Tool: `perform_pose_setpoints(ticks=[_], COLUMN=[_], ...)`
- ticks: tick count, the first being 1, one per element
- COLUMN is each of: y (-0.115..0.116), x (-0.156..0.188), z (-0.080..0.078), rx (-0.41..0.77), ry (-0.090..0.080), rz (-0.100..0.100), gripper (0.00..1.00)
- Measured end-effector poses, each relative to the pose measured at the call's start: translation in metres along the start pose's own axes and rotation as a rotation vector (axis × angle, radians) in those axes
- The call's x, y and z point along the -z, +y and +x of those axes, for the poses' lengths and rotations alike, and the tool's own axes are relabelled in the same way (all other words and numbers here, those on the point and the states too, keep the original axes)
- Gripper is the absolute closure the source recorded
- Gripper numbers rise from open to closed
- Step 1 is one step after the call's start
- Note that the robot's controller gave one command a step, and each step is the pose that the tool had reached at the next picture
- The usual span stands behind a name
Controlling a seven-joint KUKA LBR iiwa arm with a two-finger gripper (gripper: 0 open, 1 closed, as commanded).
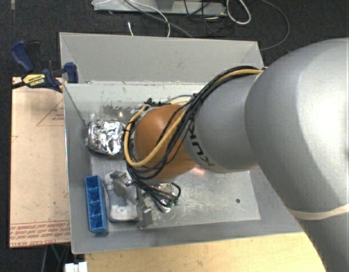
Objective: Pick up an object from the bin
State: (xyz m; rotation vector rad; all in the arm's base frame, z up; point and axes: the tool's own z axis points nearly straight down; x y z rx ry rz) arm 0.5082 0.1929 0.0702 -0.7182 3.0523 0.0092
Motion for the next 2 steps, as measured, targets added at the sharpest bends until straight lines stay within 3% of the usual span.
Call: perform_pose_setpoints(ticks=[1,2], y=[0.0082,0.0083], x=[0.0045,0.0045], z=[0.0089,0.0089], rx=[0.103,0.104], ry=[-0.019,-0.019], rz=[0.004,0.004], gripper=[1.00,1.00])
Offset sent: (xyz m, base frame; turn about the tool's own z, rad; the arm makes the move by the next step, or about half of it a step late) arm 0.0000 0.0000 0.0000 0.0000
